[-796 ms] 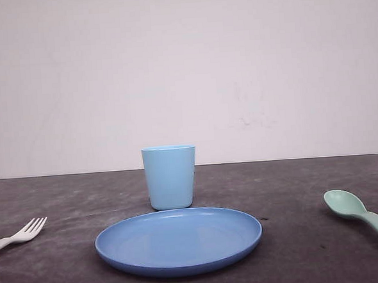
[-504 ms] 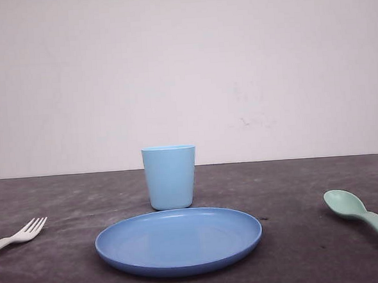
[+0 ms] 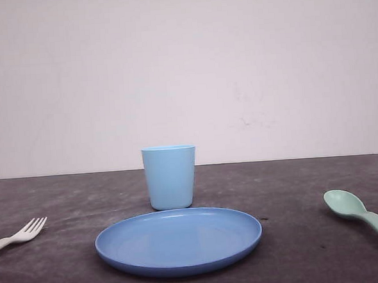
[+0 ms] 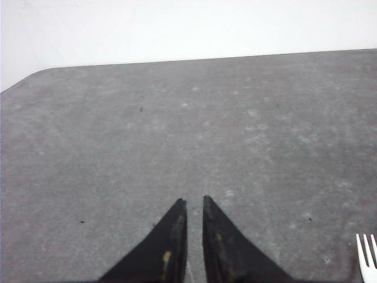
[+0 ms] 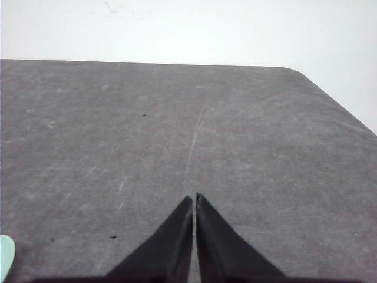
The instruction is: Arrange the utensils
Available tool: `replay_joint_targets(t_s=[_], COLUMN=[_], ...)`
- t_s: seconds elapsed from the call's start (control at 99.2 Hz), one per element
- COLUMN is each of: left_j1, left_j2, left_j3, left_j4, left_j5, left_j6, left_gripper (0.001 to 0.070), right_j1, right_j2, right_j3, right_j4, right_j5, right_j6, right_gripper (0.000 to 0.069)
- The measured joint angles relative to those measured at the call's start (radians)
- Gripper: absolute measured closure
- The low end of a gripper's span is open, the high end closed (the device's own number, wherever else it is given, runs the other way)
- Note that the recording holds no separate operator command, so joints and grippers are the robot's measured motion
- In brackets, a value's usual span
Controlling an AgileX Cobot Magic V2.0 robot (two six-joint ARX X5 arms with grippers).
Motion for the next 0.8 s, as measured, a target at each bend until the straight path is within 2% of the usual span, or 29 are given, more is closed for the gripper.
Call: replay_joint_targets(t_s=[0.504, 0.796], left_j1=[0.0, 0.0], left_j2=[0.0, 0.0], left_j3=[0.0, 0.0], left_j4=[0.0, 0.0], left_j5=[0.0, 0.0], left_j6=[0.0, 0.0], left_gripper=[0.0685, 0.0685], right_j1=[0.0, 0.0], right_j2=[0.0, 0.0], right_j3=[0.0, 0.0], right_j4=[0.002, 0.065], right_j5=[0.0, -0.001], right_j6=[0.0, 0.016], right_gripper=[0.0683, 0.0683])
